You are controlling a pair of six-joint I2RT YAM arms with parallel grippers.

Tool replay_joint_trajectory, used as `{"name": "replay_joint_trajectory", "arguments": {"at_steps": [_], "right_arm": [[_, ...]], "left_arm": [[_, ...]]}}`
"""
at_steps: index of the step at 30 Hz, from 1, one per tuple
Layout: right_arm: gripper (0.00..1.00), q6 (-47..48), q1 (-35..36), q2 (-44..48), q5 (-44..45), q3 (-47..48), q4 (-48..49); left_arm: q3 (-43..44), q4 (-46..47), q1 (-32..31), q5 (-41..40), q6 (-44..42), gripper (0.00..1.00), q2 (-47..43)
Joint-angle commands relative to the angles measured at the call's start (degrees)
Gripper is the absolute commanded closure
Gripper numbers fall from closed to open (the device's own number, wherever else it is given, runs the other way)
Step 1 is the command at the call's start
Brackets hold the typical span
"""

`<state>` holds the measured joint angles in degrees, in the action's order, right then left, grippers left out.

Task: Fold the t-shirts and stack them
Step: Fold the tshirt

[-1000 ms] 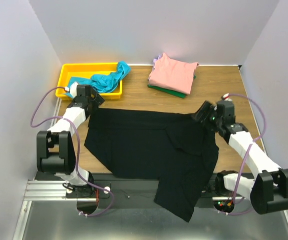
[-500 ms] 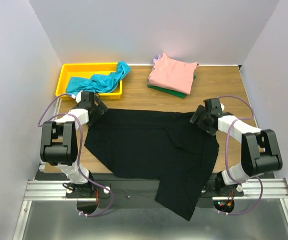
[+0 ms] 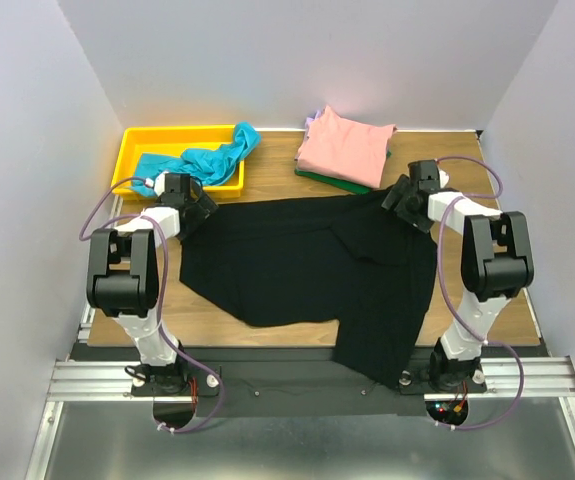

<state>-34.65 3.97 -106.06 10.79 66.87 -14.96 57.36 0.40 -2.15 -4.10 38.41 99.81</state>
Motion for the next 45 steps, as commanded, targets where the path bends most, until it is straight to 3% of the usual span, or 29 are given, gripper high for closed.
{"name": "replay_joint_trajectory", "arguments": {"at_steps": [1, 7, 14, 19, 23, 27, 29, 35, 45], "right_arm": [[0.0, 2.0, -1.1, -5.3, 0.7, 3.4, -0.4], [0.0, 1.3, -1.1, 0.0, -1.5, 1.0, -0.4], [0.0, 2.6, -1.2, 19.4, -1.9, -9.6, -1.1], [0.0, -0.4, -1.2, 34.8, -2.2, -19.9, -3.1], [0.0, -2.7, -1.1, 43.2, -6.8, -27.4, -3.8], [0.0, -3.4, -1.1, 48.6, -10.3, -32.1, -3.9], [0.0, -3.7, -1.1, 49.9, -10.1, -33.6, -3.8], [0.0, -3.4, -1.1, 49.1, -9.7, -33.5, -3.9], [0.0, -3.2, -1.1, 46.5, -9.2, -33.3, -3.8]], "left_arm": [[2.3, -2.8, 0.1, -1.7, 0.3, 0.02, 1.4], [1.4, -6.6, 0.0, -5.4, 1.3, 0.02, -3.6], [-1.6, -18.1, -2.5, -15.0, 5.9, 0.02, -17.1], [-5.1, -24.0, -13.2, -19.2, 9.4, 0.02, -22.2], [-6.6, -26.1, -21.7, -18.0, 10.9, 0.02, -22.2], [-7.4, -29.3, -24.7, -20.3, 13.3, 0.02, -18.6], [-6.9, -29.4, -25.1, -20.2, 13.8, 0.05, -16.6], [-4.6, -30.9, -27.4, -20.6, 15.2, 0.33, -9.4], [-3.6, -34.6, -27.6, -22.8, 16.4, 0.6, -6.5]]}}
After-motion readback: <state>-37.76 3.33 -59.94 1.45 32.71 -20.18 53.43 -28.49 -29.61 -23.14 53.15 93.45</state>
